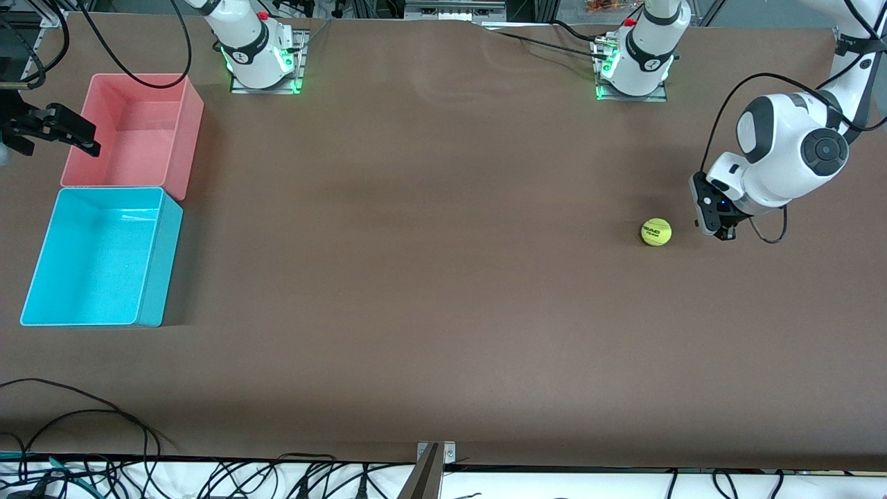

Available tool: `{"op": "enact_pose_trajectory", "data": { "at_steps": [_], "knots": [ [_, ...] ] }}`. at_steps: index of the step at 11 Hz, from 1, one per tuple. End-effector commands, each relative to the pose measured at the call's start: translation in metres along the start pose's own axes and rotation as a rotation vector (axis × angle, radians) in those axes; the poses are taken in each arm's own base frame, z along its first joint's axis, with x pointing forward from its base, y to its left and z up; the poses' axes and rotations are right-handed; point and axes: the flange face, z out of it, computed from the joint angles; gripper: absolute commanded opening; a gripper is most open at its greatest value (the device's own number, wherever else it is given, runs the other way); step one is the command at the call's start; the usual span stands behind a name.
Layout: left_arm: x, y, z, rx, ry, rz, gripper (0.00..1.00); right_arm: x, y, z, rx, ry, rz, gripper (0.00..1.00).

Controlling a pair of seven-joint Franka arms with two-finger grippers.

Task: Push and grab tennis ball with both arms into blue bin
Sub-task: 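Lower the left gripper with fingers closed beside the tennis ball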

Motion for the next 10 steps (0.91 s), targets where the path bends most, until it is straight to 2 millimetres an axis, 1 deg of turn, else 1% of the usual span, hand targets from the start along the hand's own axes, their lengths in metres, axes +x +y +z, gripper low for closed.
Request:
{"op": "enact_pose_trajectory", "data": {
  "at_steps": [1,3,7,10],
  "knots": [
    [-0.015,-0.005,0.021,0.02,-0.005,0.103,0.0,-0.002,0.0,-0.007,-0.011,-0.001,-0.011,1.0],
    [-0.013,-0.006,0.038,0.014,0.001,0.103,0.0,-0.002,0.0,-0.007,-0.01,-0.001,-0.011,1.0],
    [-0.006,-0.008,0.063,0.017,0.028,0.076,0.0,-0.002,0.001,-0.007,-0.011,-0.003,-0.011,1.0],
    [-0.003,-0.006,0.074,-0.002,0.052,0.044,0.0,-0.002,0.0,-0.007,-0.01,-0.003,-0.011,1.0]
  ]
}}
